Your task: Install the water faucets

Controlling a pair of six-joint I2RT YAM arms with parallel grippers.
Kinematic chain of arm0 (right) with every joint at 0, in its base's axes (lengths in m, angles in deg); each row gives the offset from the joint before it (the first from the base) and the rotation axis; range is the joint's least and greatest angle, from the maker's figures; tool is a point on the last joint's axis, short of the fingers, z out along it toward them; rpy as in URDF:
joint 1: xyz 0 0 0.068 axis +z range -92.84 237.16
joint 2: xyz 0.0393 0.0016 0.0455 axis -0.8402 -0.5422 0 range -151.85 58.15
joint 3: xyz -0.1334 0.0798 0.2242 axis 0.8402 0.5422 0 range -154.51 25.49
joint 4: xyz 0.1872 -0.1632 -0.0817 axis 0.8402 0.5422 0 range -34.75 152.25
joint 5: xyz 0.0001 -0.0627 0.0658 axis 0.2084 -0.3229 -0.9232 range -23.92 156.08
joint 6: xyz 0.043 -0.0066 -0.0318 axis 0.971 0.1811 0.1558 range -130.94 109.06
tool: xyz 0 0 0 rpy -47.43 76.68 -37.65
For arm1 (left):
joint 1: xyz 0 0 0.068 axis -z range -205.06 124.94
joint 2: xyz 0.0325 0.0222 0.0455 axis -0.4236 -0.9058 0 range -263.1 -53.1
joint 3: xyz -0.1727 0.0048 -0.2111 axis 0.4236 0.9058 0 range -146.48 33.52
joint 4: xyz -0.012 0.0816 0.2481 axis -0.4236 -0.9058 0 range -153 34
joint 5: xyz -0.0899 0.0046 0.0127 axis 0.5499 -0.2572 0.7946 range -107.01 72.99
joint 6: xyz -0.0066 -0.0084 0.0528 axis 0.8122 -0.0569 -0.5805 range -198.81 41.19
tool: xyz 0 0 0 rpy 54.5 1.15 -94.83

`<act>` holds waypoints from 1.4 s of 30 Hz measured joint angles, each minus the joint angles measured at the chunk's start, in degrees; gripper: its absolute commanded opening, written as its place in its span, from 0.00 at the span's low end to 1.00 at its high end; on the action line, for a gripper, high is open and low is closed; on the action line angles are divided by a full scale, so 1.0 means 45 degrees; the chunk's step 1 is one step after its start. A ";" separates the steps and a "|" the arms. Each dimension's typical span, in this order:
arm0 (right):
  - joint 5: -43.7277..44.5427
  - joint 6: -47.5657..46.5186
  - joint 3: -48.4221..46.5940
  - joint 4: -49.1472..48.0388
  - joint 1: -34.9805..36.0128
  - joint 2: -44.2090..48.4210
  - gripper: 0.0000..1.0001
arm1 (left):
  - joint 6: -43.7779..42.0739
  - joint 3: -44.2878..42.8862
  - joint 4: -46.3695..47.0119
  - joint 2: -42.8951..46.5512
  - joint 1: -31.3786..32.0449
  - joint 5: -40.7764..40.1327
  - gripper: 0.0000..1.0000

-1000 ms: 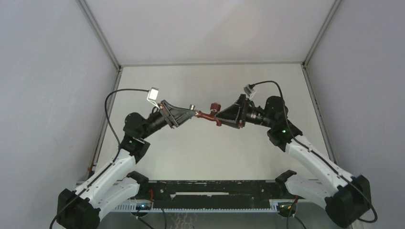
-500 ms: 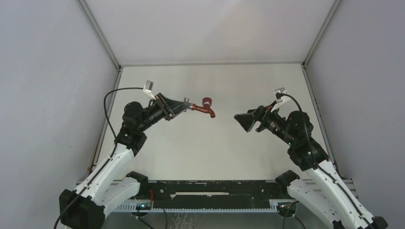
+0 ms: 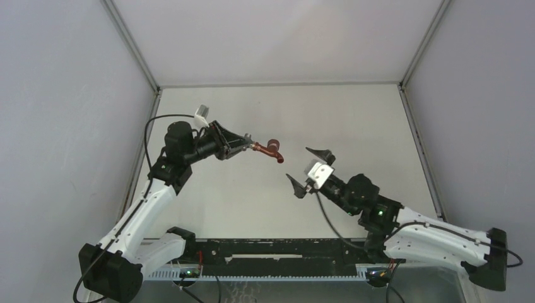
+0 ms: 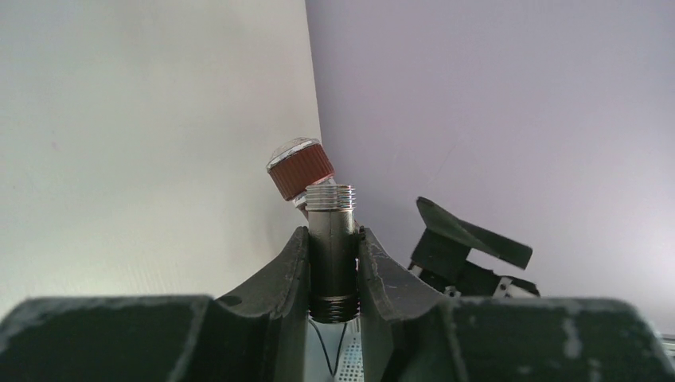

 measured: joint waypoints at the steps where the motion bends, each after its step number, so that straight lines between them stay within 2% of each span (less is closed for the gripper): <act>1: 0.0359 -0.0787 0.0151 -0.0374 0.0311 -0.0364 1.00 | 0.0005 -0.0005 -0.0126 0.0000 -0.0010 0.0063 0.00; 7: 0.1447 -0.3585 0.0685 -0.2613 0.1069 -0.2438 1.00 | 0.0000 -0.0418 -0.0738 -0.0199 -0.0019 0.0437 0.00; 12: 0.1389 -0.4313 0.0670 -0.4099 0.1205 -0.3570 0.96 | -0.0034 -0.0665 -0.0782 -0.0223 -0.0019 0.0777 0.00; 15: 0.1350 -0.4469 0.0651 -0.5008 0.1297 -0.4420 0.90 | -0.0034 -0.0665 -0.0874 -0.0223 -0.0019 0.0884 0.00; 22: 0.1078 -0.4401 0.0627 -0.6742 0.1185 -0.5838 0.70 | -0.0053 -0.0665 -0.0928 -0.0214 -0.0019 0.1141 0.00; 28: 0.0971 -0.3963 0.0515 -0.7587 0.1015 -0.6178 0.37 | -0.0185 -0.0665 -0.1015 -0.0214 -0.0044 0.1209 0.00; 32: 0.0665 -0.3084 0.0379 -0.7504 0.0792 -0.6169 0.21 | -0.0403 -0.0665 -0.1039 -0.0214 -0.0092 0.1239 0.00; 36: -0.0238 -0.1132 -0.0039 -0.6237 0.0165 -0.5790 0.00 | -0.0719 -0.0661 -0.0903 -0.0209 -0.0141 0.1307 0.00; 42: -0.2929 0.3725 -0.1001 -0.3735 -0.1379 -0.4643 0.00 | -0.1025 -0.0636 0.0374 -0.0083 -0.0121 0.2011 0.00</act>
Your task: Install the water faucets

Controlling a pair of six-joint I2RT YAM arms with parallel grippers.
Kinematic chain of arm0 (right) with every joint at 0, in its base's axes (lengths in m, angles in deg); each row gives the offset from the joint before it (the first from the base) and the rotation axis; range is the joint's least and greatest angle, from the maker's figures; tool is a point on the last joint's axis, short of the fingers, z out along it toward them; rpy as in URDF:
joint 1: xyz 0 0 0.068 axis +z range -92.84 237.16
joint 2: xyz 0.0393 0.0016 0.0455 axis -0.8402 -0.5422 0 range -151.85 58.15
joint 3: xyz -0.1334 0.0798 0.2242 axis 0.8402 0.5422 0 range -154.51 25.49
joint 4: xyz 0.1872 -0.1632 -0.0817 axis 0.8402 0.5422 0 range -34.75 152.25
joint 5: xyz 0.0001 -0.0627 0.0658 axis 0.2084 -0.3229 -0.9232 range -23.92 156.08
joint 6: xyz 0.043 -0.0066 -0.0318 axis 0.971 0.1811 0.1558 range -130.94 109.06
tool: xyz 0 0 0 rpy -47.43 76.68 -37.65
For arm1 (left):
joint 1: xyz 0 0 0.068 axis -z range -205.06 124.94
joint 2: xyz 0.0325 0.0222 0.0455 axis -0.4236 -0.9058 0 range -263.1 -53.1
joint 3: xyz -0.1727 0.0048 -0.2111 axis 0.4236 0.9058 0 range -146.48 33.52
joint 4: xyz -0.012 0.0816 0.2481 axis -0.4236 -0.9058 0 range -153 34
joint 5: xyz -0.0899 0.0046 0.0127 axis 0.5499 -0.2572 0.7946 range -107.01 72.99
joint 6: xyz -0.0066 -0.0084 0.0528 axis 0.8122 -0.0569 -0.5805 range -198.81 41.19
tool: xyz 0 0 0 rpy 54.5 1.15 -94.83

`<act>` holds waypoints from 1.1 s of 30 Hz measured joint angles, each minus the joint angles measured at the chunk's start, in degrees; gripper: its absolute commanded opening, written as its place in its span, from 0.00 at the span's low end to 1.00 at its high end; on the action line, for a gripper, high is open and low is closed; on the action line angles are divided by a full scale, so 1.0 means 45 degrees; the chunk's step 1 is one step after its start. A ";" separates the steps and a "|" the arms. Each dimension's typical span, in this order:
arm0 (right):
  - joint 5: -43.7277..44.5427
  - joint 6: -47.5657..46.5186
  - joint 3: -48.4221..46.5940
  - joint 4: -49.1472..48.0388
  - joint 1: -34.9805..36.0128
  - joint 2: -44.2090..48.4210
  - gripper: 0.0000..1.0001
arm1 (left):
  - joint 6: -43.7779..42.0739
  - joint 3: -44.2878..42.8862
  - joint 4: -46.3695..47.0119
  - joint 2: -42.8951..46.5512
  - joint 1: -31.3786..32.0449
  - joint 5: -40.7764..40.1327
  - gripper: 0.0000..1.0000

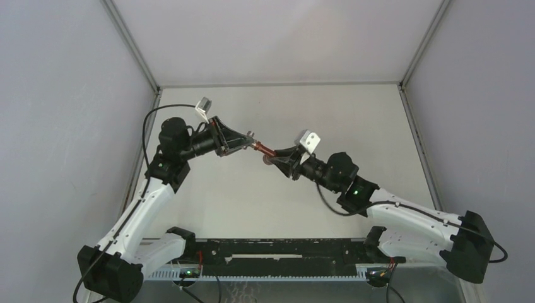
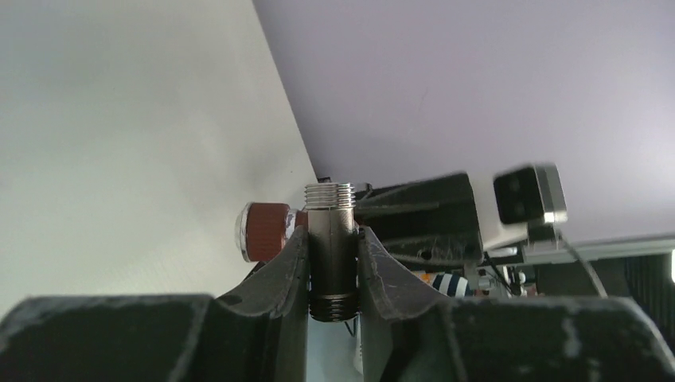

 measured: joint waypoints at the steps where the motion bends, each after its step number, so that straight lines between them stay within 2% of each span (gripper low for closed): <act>1: -0.0515 0.0908 -0.0180 0.0345 -0.0296 0.0126 0.00 | -0.0024 0.0015 0.0233 0.0049 0.0000 0.0102 0.00; 8: -0.5498 0.8427 -0.0665 0.0947 -0.2919 0.0427 0.00 | -0.0272 0.1370 0.3288 0.1054 0.0151 0.0801 0.00; 12: -0.7961 1.2216 -0.1132 0.0641 -0.4289 -0.0860 0.00 | -0.0495 0.2225 0.3847 0.1491 0.0117 0.0534 0.00; 14: -0.8879 1.4241 -0.1117 -0.0204 -0.4585 -0.1807 0.00 | -0.0520 0.2599 0.3925 0.1681 0.0034 0.0306 0.00; 15: -0.9107 1.5086 -0.1054 -0.0680 -0.4677 -0.2181 0.03 | -0.0554 0.2759 0.3954 0.1778 0.0000 0.0160 0.00; 18: -0.9559 1.7835 -0.0549 -0.2720 -0.4857 -0.3337 0.43 | -0.0607 0.3007 0.3944 0.2030 -0.0039 -0.0204 0.00; 21: -0.9928 1.9560 -0.0408 -0.3196 -0.4935 -0.3609 0.73 | -0.0947 0.3123 0.3993 0.2215 -0.0024 -0.0364 0.00; 23: -1.0350 2.0060 -0.0461 -0.2715 -0.4935 -0.3356 0.90 | -0.1355 0.3133 0.4187 0.2327 0.0015 -0.0491 0.00; 24: -1.0482 2.0031 -0.0515 -0.2278 -0.4949 -0.3143 0.94 | -0.1428 0.3133 0.4255 0.2375 0.0010 -0.0597 0.00; 27: -1.0579 1.9156 -0.0899 -0.0049 -0.5207 -0.2113 0.99 | -0.1457 0.3133 0.4493 0.2399 0.0010 -0.0913 0.00; 33: -0.9743 1.6577 -0.1384 0.3861 -0.6533 -0.0316 1.00 | -0.0835 0.3099 0.4449 0.2288 0.0010 -0.1525 0.00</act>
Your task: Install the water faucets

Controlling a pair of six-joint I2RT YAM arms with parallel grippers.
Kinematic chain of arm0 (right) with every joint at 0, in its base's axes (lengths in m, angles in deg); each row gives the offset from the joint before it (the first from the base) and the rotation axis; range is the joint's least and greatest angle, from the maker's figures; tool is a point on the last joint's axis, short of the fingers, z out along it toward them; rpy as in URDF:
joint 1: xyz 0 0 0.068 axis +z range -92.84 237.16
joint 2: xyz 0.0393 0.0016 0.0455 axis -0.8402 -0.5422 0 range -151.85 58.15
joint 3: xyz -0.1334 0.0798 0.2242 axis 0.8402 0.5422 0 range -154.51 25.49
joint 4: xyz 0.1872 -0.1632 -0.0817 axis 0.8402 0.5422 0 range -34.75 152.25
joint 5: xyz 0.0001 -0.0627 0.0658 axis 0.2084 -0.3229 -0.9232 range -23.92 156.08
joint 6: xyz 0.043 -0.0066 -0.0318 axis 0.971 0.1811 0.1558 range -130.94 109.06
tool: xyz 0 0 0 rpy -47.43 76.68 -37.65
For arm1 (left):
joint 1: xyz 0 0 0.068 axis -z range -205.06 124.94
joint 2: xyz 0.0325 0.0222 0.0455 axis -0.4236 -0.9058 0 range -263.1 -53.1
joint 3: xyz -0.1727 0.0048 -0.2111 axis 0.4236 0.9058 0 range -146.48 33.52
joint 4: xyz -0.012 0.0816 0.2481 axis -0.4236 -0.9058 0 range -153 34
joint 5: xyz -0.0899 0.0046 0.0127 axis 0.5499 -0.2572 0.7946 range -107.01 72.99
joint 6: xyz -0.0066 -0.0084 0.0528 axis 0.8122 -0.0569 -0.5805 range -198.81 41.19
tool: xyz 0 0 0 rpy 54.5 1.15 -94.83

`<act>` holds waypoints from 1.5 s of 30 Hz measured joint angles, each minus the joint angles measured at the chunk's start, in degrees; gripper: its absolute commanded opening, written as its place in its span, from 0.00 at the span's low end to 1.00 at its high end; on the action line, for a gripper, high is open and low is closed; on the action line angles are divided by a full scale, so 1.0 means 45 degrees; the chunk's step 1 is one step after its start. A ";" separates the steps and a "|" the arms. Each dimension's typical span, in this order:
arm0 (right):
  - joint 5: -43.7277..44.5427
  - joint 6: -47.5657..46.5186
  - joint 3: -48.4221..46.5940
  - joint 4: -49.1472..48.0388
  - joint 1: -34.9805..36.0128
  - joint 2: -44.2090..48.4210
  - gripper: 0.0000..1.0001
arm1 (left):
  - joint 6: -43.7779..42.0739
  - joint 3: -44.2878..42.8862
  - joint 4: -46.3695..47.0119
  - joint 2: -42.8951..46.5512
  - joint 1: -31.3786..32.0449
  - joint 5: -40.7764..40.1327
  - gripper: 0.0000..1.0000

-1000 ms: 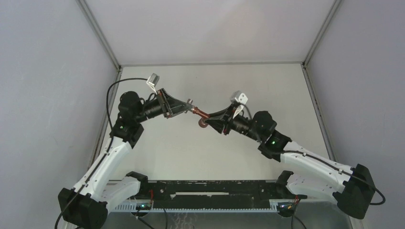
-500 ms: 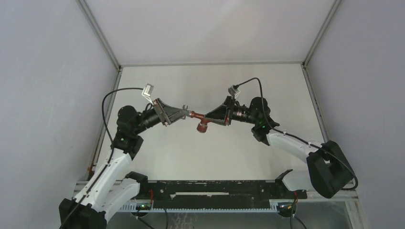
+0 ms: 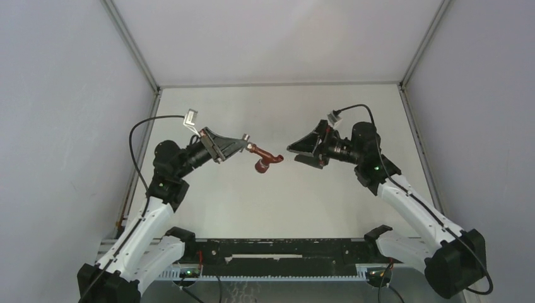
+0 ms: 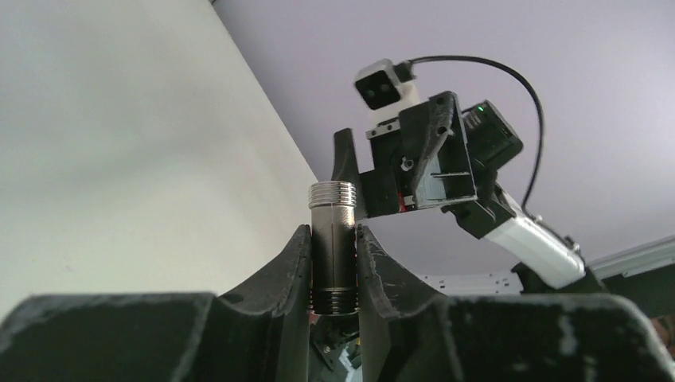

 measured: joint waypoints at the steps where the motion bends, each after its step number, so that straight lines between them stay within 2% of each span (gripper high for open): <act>1: 0.0461 -0.0631 -0.0102 0.0753 -0.0097 0.0253 1.00 | 0.0092 -0.0024 -0.0102 -0.0049 0.0000 -0.0092 0.00; 4: 0.2715 -0.3167 -0.0631 0.2900 0.0495 0.1132 1.00 | 0.0369 -0.0588 -0.1467 -0.0515 0.0000 -0.0408 0.00; 7: 0.6513 -0.6645 -0.0816 0.3614 0.3478 0.2477 1.00 | 0.0578 -0.1705 -0.3322 -0.1404 -0.0005 -0.0505 0.00; 10: 1.0292 -1.1618 -0.0209 0.2657 0.7606 0.3886 1.00 | 0.0962 -0.2506 -0.4643 -0.2195 -0.0015 -0.0495 0.00; 11: 1.1317 -1.3158 0.0068 0.2244 0.8553 0.4167 1.00 | 0.1069 -0.2574 -0.4920 -0.2312 -0.0024 -0.0500 0.00; 14: 1.4294 -1.7758 0.0840 0.0670 1.0690 0.3968 1.00 | 0.1394 -0.2681 -0.5955 -0.2647 -0.0068 -0.0500 0.00; 18: 1.7107 -2.3503 0.2147 -0.1996 1.2420 0.2045 1.00 | 0.1773 -0.2696 -0.6693 -0.2919 -0.0189 -0.0500 0.00; 21: 1.8112 -2.6510 0.2754 -0.3298 1.2798 0.0471 1.00 | 0.1923 -0.2701 -0.6858 -0.2943 -0.0228 -0.0495 0.00; 25: 1.8792 -2.9186 0.3162 -0.4945 1.2828 -0.0549 1.00 | 0.2050 -0.2725 -0.6907 -0.2958 -0.0262 -0.0389 0.00; 30: 1.9035 -3.1484 0.3254 -0.7499 1.2750 -0.1851 1.00 | 0.2113 -0.2841 -0.6946 -0.3011 -0.0301 -0.0248 0.00; 38: 1.8637 -3.4782 0.3502 -1.2196 1.1929 -0.5595 0.95 | 0.2297 -0.2841 -0.6727 -0.3070 -0.0325 0.0291 0.00; 41: 1.8389 -3.5603 0.3497 -1.3707 1.1565 -0.6771 0.89 | 0.2370 -0.2841 -0.6543 -0.3128 -0.0335 0.0432 0.00; 45: 1.8229 -3.5957 0.3337 -1.5013 1.1264 -0.7495 0.73 | 0.2390 -0.2841 -0.6334 -0.3381 -0.0379 0.0661 0.00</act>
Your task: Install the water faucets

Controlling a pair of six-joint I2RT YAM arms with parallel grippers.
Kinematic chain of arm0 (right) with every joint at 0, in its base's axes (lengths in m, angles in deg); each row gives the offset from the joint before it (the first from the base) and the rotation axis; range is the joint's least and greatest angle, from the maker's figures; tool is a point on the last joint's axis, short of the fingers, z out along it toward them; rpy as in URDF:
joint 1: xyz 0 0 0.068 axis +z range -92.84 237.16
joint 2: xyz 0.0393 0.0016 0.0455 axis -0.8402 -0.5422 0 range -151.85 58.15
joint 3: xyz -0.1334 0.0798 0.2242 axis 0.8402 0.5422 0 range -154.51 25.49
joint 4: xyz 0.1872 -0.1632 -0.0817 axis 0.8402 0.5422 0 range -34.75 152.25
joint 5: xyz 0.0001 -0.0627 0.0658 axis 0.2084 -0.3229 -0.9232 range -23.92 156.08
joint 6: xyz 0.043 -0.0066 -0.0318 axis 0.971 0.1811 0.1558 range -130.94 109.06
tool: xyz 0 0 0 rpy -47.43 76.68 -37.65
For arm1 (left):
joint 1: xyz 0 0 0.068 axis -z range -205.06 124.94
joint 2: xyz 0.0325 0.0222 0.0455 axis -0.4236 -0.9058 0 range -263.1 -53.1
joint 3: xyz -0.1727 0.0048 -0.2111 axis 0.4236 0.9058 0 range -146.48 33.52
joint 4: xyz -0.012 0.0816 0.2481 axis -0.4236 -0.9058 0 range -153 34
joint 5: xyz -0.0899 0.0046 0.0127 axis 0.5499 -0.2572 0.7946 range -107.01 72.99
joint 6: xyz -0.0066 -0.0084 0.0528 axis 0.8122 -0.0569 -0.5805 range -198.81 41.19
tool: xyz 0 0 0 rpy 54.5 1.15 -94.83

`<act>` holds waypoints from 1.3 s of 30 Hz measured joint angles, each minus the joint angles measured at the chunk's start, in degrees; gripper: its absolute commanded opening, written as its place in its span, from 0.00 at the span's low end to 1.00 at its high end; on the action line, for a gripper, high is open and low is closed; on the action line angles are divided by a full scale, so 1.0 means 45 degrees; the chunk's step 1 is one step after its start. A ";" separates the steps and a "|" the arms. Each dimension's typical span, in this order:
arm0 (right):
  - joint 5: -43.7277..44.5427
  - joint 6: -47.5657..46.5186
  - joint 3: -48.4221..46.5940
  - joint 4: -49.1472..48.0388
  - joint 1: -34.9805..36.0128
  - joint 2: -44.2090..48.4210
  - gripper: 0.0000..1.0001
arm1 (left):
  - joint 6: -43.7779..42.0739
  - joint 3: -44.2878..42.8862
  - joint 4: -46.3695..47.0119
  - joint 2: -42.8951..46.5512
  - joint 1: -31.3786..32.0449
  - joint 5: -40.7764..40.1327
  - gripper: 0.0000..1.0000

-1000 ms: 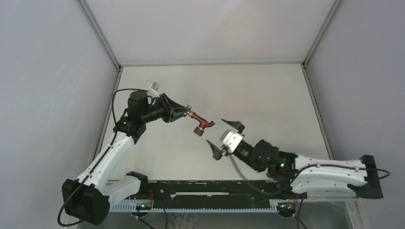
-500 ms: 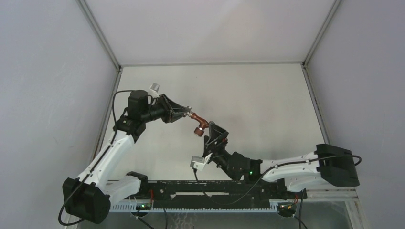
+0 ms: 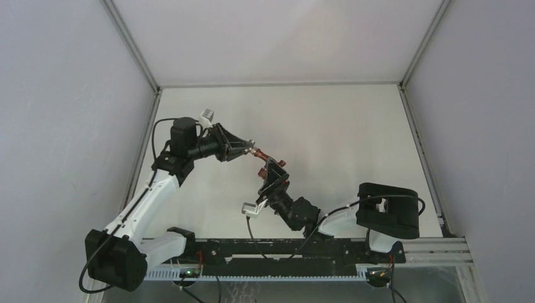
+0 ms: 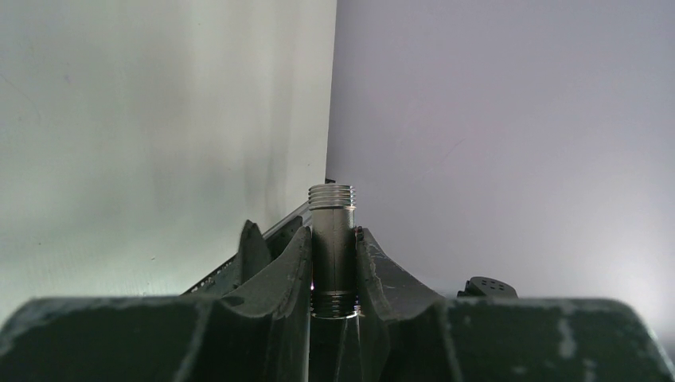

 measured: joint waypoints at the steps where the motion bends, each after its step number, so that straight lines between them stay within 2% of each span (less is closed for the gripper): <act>1: -0.0039 -0.0034 -0.0044 -0.0219 -0.0005 -0.0044 0.68 | 0.0000 0.0000 0.0029 -0.0068 0.0000 0.0058 0.00; 3: -0.0068 -0.0024 -0.0165 -0.0559 -0.0015 -0.0068 0.59 | 0.0034 0.0000 0.0083 -0.0131 0.0000 0.0141 0.00; 9: -0.0121 -0.0155 -0.0219 -0.0976 -0.0049 -0.0194 0.41 | 0.0277 0.0000 0.0306 -0.0185 -0.0083 0.0364 0.00; 10: -0.0126 -0.0155 -0.0219 -0.1001 -0.0049 -0.0204 0.33 | 0.0321 0.0000 0.0306 -0.0189 -0.0087 0.0374 0.00; 11: -0.0121 -0.0155 -0.0228 -0.1035 -0.0049 -0.0219 0.15 | 0.0330 0.0000 0.0306 -0.0189 -0.0097 0.0379 0.00; 15: 0.0034 -0.0102 -0.0398 -0.1117 -0.0044 -0.0379 0.02 | 0.0340 0.0000 0.0311 -0.0189 -0.0170 0.0398 0.00; 24: 0.0427 0.0015 -0.0767 -0.1384 0.0112 -0.0797 0.00 | 0.0427 0.0005 0.0321 -0.0189 -0.0301 0.0423 0.00; 27: 0.0500 0.0039 -0.0782 -0.1467 0.0160 -0.0855 0.00 | 0.0418 0.0005 0.0350 -0.0189 -0.0311 0.0500 0.05; 29: 0.0539 0.0034 -0.0806 -0.1579 0.0189 -0.0928 0.00 | 0.0408 0.0005 0.0393 -0.0194 -0.0325 0.0549 0.01; 34: 0.0665 -0.0044 -0.0831 -0.2001 0.0257 -0.1253 0.00 | 0.0321 0.0034 0.0398 -0.0189 -0.0340 0.0607 0.00; 35: 0.0675 -0.0049 -0.0831 -0.2025 0.0287 -0.1277 0.04 | 0.0321 0.0034 0.0393 -0.0189 -0.0340 0.0607 0.00; 36: 0.0699 -0.0063 -0.0831 -0.2089 0.0301 -0.1307 0.23 | 0.0321 0.0034 0.0389 -0.0189 -0.0340 0.0607 0.00; 38: 0.0860 -0.0102 -0.0937 -0.2118 0.0340 -0.1389 0.88 | 0.0325 0.0034 0.0408 -0.0175 -0.0359 0.0588 0.00; 39: 0.1005 -0.0126 -0.1049 -0.2132 0.0379 -0.1472 0.98 | 0.0325 0.0044 0.0447 -0.0155 -0.0384 0.0573 0.00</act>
